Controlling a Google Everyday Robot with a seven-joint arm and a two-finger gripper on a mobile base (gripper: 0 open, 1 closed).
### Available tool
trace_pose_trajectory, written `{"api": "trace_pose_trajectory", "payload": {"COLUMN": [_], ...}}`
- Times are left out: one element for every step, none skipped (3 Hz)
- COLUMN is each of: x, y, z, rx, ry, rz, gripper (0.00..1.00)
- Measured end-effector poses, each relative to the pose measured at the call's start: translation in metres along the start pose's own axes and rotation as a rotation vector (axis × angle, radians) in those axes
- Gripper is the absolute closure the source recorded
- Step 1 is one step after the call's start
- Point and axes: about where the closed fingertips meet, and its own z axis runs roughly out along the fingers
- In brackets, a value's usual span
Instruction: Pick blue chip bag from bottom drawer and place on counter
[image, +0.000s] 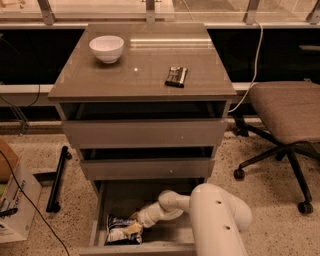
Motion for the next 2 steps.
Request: {"api": "trace_pose_trajectory", "payload": {"x": [-0.021, -0.048], "y": [0.011, 0.022], "z": [-0.025, -0.064], "rx": [0.013, 0.065], "ry": [-0.061, -0.126], "rz": [-0.017, -0.031], "gripper": [1.0, 1.0]}}
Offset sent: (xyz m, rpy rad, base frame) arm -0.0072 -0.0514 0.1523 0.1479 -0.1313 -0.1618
